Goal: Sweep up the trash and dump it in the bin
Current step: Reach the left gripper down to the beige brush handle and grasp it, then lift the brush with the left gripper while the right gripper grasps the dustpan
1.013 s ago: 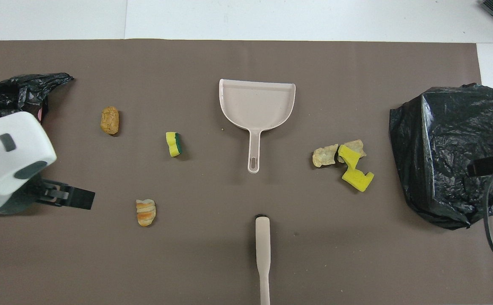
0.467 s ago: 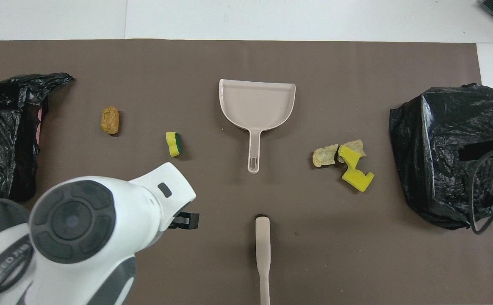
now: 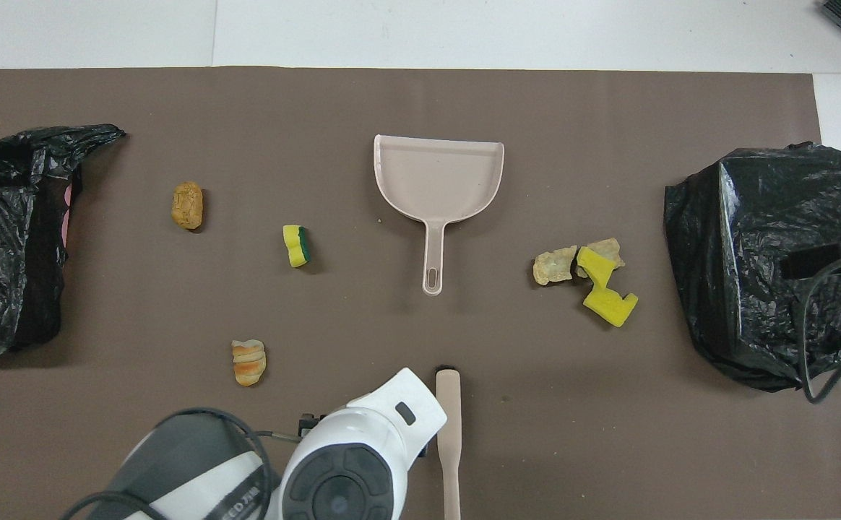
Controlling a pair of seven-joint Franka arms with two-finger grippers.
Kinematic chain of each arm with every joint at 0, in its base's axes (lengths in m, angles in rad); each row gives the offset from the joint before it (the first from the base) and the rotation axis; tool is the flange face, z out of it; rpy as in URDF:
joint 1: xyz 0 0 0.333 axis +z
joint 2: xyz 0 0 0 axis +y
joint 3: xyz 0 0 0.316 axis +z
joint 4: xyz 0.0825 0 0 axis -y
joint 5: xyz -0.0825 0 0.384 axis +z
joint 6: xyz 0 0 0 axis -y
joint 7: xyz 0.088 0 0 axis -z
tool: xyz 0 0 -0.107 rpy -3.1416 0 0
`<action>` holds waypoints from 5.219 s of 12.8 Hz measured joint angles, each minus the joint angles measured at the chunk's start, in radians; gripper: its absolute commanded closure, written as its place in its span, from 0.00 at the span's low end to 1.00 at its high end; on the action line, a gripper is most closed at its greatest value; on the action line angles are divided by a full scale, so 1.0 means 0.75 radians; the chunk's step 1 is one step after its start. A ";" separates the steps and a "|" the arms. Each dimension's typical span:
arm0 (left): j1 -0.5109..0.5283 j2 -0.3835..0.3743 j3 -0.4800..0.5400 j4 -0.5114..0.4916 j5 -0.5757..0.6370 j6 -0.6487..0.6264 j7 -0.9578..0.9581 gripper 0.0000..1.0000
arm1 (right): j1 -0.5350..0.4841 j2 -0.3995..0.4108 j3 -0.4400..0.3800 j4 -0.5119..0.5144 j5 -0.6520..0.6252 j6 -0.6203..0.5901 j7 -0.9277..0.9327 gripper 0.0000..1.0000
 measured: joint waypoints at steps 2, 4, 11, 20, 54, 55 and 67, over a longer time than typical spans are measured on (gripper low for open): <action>-0.108 0.081 -0.001 -0.040 0.000 0.146 -0.109 0.00 | 0.000 -0.002 0.000 -0.004 0.000 -0.015 -0.001 0.00; -0.188 0.158 -0.001 -0.071 0.000 0.269 -0.161 0.00 | 0.001 -0.002 0.001 -0.017 0.000 -0.039 0.015 0.00; -0.348 0.284 -0.002 -0.123 -0.001 0.361 -0.234 0.00 | 0.042 0.000 0.008 -0.033 0.002 -0.052 0.159 0.00; -0.381 0.302 0.000 -0.120 -0.129 0.380 -0.264 0.99 | 0.040 0.000 0.006 -0.045 0.002 -0.063 0.157 0.00; 1.097 0.529 0.031 0.273 0.288 0.181 1.113 1.00 | 0.578 0.905 0.144 0.278 0.282 0.610 0.823 0.00; 1.084 0.529 0.024 0.264 0.288 0.178 1.130 1.00 | 0.578 0.905 0.144 0.273 0.282 0.609 0.823 0.00; 0.783 0.459 0.011 0.239 0.099 -0.016 0.917 1.00 | 0.586 0.869 0.137 0.236 0.284 0.566 0.823 0.22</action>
